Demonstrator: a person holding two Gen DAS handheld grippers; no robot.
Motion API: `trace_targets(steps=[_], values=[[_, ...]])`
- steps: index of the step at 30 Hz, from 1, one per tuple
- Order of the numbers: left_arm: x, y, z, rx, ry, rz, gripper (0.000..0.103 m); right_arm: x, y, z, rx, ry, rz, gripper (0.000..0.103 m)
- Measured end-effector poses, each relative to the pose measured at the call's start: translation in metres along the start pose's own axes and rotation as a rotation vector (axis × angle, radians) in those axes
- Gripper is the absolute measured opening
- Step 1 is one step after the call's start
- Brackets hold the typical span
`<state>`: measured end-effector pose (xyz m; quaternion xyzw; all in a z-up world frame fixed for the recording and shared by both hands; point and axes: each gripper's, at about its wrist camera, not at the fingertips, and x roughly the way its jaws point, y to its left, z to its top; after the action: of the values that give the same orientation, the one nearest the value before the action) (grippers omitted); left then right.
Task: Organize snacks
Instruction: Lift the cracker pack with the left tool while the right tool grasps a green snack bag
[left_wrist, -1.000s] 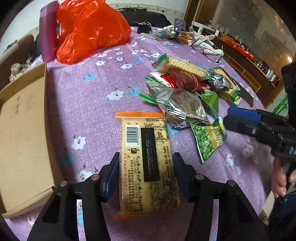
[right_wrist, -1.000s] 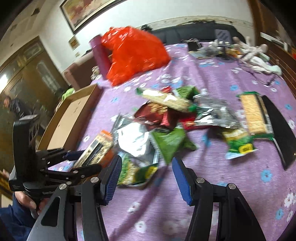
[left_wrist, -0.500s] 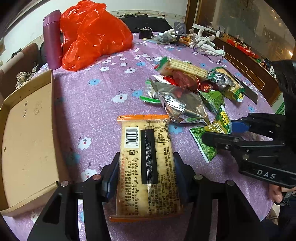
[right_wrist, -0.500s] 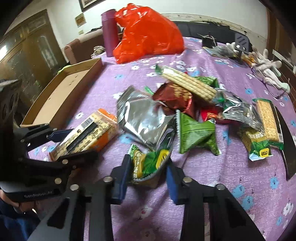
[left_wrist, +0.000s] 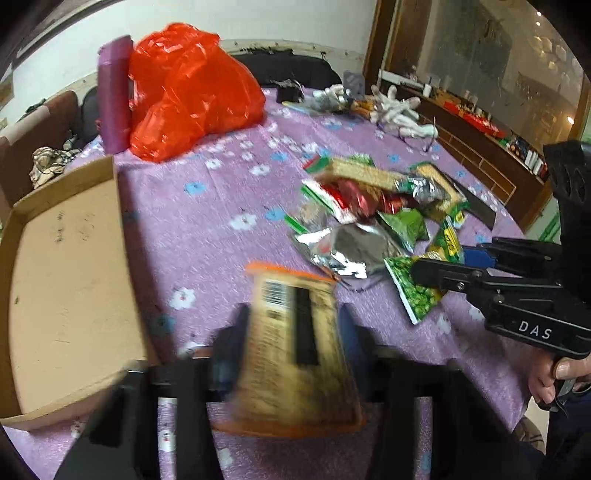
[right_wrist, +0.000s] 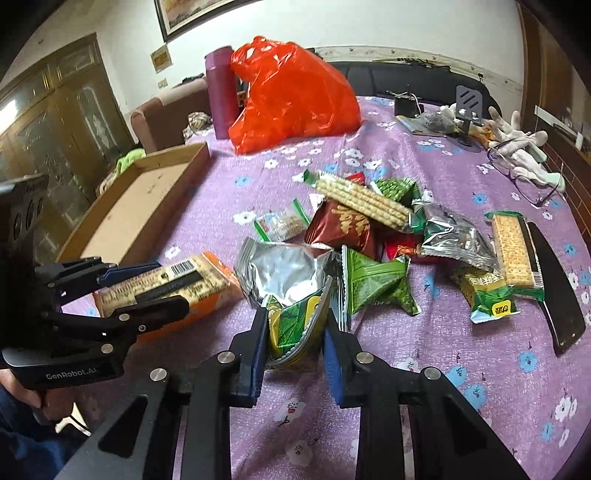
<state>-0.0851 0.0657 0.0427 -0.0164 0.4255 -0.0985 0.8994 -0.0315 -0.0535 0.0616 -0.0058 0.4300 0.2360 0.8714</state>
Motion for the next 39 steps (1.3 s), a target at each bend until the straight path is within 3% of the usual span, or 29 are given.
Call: trace_targets(steps=[4, 10, 11, 13, 15, 16, 23, 25, 27, 28, 39], values=[[-0.005, 0.017, 0.004, -0.069, 0.014, -0.065, 0.011, -0.005, 0.003, 0.004, 0.002, -0.020, 0.007, 0.030], [0.000, 0.025, -0.003, -0.083, 0.044, -0.068, 0.012, -0.010, 0.002, 0.005, 0.030, -0.036, 0.005, 0.030], [0.002, 0.025, -0.003, -0.078, 0.051, -0.068, 0.017, -0.010, 0.002, 0.004, 0.030, -0.034, 0.004, 0.030], [0.005, 0.021, -0.005, -0.063, 0.060, -0.068, 0.040, -0.010, 0.001, 0.002, 0.038, -0.033, 0.003, 0.030], [0.005, 0.015, -0.006, -0.041, 0.063, -0.062, 0.075, -0.010, 0.000, 0.001, 0.043, -0.032, 0.010, 0.030], [0.004, 0.012, -0.006, -0.031, 0.062, -0.064, 0.079, -0.011, 0.000, 0.001, 0.043, -0.034, 0.011, 0.030], [0.025, -0.011, -0.013, 0.036, 0.134, -0.053, 0.080, -0.011, -0.005, 0.001, 0.064, -0.048, 0.030, 0.030], [0.029, -0.017, -0.015, 0.064, 0.121, -0.012, 0.078, -0.012, -0.006, 0.000, 0.068, -0.052, 0.033, 0.030], [0.030, -0.023, -0.017, 0.096, 0.102, 0.044, 0.055, -0.012, -0.007, 0.000, 0.070, -0.052, 0.037, 0.030], [0.030, -0.023, -0.016, 0.099, 0.093, 0.057, 0.053, -0.012, -0.007, 0.000, 0.072, -0.053, 0.039, 0.030], [0.006, 0.004, -0.004, -0.018, 0.037, -0.037, 0.052, -0.016, -0.001, 0.012, 0.078, -0.070, 0.072, 0.030]])
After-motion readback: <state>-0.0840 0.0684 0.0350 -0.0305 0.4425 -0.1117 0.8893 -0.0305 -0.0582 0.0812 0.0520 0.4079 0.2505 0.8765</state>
